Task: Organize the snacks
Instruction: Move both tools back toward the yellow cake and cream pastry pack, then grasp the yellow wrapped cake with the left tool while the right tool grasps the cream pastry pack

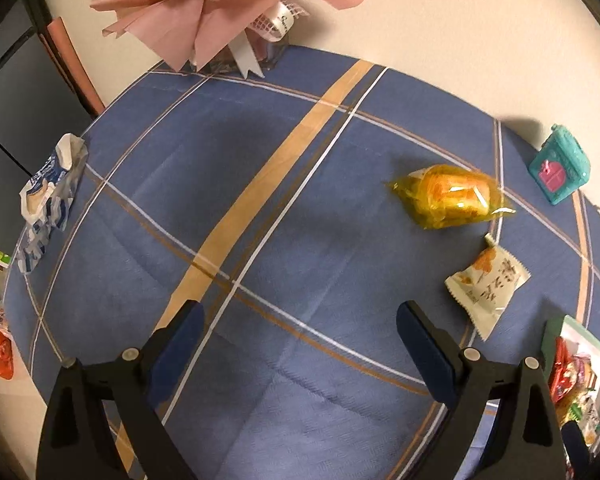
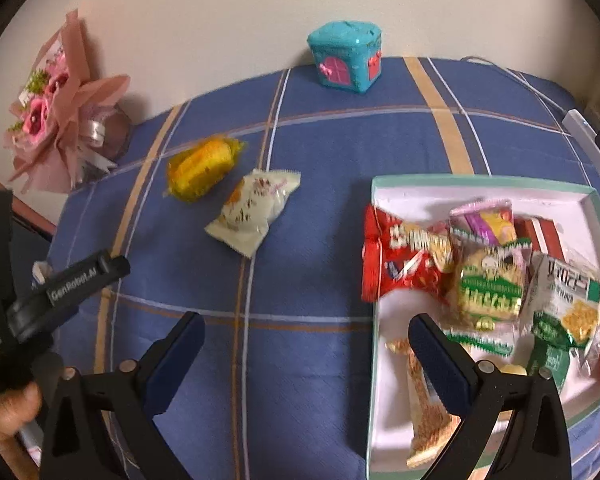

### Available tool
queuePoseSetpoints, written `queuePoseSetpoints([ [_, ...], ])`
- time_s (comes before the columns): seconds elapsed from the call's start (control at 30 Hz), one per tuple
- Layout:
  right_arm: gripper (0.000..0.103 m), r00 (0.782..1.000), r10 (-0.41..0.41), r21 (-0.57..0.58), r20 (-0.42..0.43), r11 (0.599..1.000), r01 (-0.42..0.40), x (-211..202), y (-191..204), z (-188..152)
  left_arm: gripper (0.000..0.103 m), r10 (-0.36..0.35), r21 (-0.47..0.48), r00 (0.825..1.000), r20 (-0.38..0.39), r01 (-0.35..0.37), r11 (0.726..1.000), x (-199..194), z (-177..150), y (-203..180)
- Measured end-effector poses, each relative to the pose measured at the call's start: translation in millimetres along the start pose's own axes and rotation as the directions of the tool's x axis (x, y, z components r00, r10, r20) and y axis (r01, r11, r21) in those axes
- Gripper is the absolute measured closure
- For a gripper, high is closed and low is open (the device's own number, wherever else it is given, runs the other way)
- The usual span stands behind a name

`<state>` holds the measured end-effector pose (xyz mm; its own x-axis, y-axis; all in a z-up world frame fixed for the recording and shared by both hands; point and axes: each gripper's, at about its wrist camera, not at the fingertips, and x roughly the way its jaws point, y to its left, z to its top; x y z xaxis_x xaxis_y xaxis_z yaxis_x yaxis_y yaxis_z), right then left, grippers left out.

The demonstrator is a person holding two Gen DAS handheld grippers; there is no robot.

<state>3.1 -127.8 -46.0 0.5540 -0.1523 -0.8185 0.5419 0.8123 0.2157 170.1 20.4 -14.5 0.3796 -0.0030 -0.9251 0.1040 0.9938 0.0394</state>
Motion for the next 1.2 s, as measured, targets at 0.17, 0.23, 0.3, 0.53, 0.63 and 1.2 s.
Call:
queuePoseSetpoints([
  [0.17, 0.0, 0.999, 0.012, 0.036, 0.039, 0.999, -0.013, -3.3, 0.3, 16.4, 0.006, -0.067, -0.001, 0.997, 0.028, 0.067, 0.998, -5.4, 11.1, -7.2],
  [0.23, 0.0, 0.999, 0.018, 0.042, 0.049, 0.999, -0.02, -2.6, 2.2, 22.3, 0.006, -0.092, 0.007, 0.995, 0.042, 0.092, 0.996, -6.6, 15.6, -11.0],
  [0.3, 0.0, 0.998, 0.014, 0.035, 0.054, 0.999, -0.016, -0.9, 6.1, 27.5, 0.006, -0.118, 0.023, 0.992, 0.052, 0.117, 0.993, -6.0, 20.7, -15.0],
  [0.53, 0.004, 0.999, 0.004, 0.012, 0.05, 1.0, -0.005, 15.0, 20.8, 46.0, 0.006, -0.187, 0.076, 0.979, 0.076, 0.182, 0.98, -4.0, 36.5, -30.9],
  [0.63, 0.006, 0.999, -0.002, -0.001, 0.048, 1.0, 0.002, 24.7, 25.8, 54.1, 0.006, -0.212, 0.155, 0.973, 0.092, 0.196, 0.968, -2.1, 47.8, -40.9],
  [1.2, 0.009, 0.998, -0.046, -0.019, -0.053, 0.999, 0.045, 121.1, 42.9, 81.3, 0.006, -0.316, 0.44, 0.944, -0.093, 0.324, 0.837, 49.6, 94.2, -96.9],
])
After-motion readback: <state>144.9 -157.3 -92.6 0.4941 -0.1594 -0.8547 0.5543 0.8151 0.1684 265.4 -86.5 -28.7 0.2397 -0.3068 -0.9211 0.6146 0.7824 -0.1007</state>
